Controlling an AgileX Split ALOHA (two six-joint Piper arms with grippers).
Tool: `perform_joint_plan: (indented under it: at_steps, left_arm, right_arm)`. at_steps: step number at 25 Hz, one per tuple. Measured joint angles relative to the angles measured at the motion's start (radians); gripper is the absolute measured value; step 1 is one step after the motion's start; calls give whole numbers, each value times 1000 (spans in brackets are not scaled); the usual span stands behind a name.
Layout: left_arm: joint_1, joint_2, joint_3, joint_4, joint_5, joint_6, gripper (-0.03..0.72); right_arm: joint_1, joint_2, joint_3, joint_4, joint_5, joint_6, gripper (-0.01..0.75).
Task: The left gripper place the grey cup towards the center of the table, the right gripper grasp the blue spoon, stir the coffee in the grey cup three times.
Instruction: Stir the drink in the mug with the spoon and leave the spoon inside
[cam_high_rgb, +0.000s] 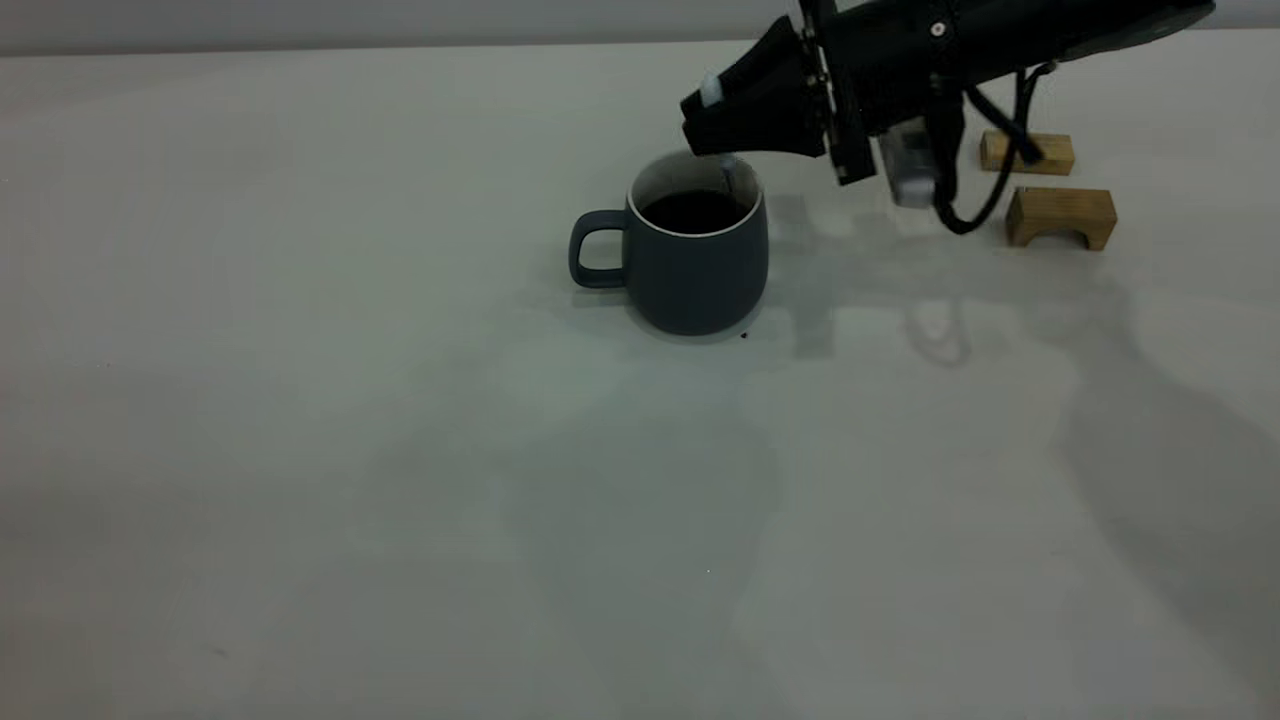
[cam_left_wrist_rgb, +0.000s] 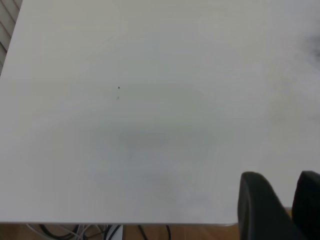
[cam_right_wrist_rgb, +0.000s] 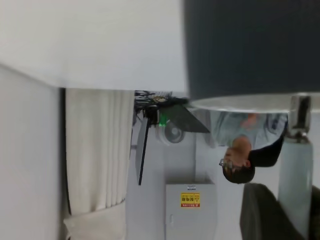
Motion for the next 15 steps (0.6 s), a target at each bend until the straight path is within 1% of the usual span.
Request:
perform_joint_plan:
  at_steps: [4, 7, 11, 15]
  left_arm:
    - [0, 0, 0, 0, 0, 0, 238]
    - [0, 0, 0, 0, 0, 0, 238]
    - [0, 0, 0, 0, 0, 0, 238]
    - [0, 0, 0, 0, 0, 0, 238]
  right_arm:
    - [13, 0, 0, -29, 26, 106, 128]
    - [45, 0, 0, -17, 27, 123, 128]
    - [88, 0, 0, 40, -20, 95, 128]
    - [100, 0, 0, 113, -82, 30, 128]
